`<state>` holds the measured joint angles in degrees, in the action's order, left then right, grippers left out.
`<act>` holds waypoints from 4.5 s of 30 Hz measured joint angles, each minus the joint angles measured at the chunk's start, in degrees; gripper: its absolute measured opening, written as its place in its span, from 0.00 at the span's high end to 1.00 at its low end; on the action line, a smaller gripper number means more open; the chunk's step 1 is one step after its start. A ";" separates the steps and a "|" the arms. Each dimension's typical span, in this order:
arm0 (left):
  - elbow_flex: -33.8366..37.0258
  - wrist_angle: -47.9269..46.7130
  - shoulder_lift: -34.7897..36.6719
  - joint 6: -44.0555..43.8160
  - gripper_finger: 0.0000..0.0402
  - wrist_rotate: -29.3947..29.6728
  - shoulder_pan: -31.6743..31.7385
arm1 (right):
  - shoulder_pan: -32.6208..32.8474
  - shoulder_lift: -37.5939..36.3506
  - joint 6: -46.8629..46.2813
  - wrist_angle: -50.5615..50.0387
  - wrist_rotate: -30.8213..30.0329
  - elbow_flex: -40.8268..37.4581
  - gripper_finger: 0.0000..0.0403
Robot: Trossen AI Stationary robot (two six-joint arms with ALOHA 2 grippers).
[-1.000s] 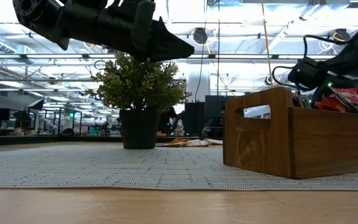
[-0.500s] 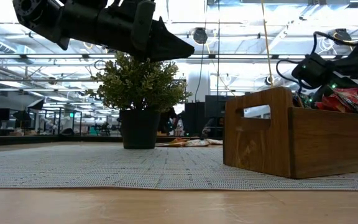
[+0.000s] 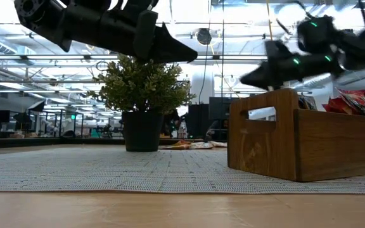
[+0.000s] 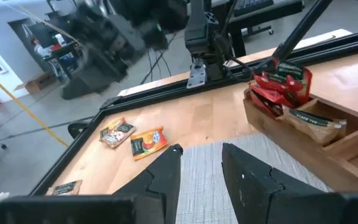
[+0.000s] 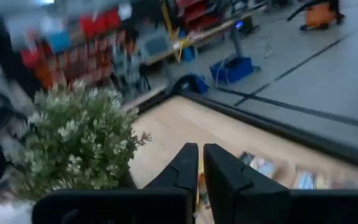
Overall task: Pick & Place Tea
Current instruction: Put the apple tea sachet into the brown organizer
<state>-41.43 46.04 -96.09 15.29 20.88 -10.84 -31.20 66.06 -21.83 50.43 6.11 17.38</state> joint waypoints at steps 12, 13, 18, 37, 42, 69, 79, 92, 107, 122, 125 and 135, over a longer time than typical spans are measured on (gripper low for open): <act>0.00 -1.70 0.00 -2.97 0.70 0.00 2.20 | -9.21 13.46 22.33 -82.14 -18.29 39.76 0.69; 0.00 -1.73 0.00 -2.98 0.70 0.00 2.28 | -10.55 14.85 21.00 -82.70 -16.24 39.77 0.63; 0.00 -1.82 0.00 -3.45 0.70 0.00 2.60 | -14.69 22.59 12.72 -82.41 -13.49 39.63 0.37; 0.00 -2.64 0.00 -5.34 0.70 0.00 2.63 | -15.14 31.23 -5.14 -94.13 -22.98 39.47 0.38; 0.00 -2.71 0.00 -5.34 0.70 0.00 2.61 | -14.81 26.48 -5.15 -97.61 -27.09 39.68 0.41; 0.00 -2.63 0.02 -5.75 0.70 -0.01 2.46 | -14.93 34.30 -12.65 -89.17 -27.61 39.89 0.42; 0.00 -2.67 0.02 -5.76 0.70 0.00 2.46 | -14.98 31.55 -13.41 -96.52 -27.11 39.50 0.49; 0.00 -2.95 0.04 -6.82 0.70 0.00 2.46 | -16.11 31.50 -6.50 -93.21 -28.67 38.77 0.50; 0.00 -3.02 0.04 -6.60 0.70 0.00 2.50 | -19.35 31.30 -4.87 -86.64 -23.76 33.34 0.65; 0.00 -2.99 0.04 -6.67 0.70 0.00 2.50 | -15.79 27.41 2.03 -89.35 -24.05 32.93 0.98; 0.00 -2.99 0.04 -6.78 0.70 0.00 2.50 | -13.20 21.70 3.49 -90.36 -24.35 32.98 0.99; 0.00 -2.96 0.04 -6.81 0.70 0.02 2.50 | 6.43 -7.15 1.43 -95.04 -25.36 33.12 1.00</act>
<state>-41.43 43.08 -96.05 8.48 20.91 -8.34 -24.76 58.91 -20.40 -44.61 -19.25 50.50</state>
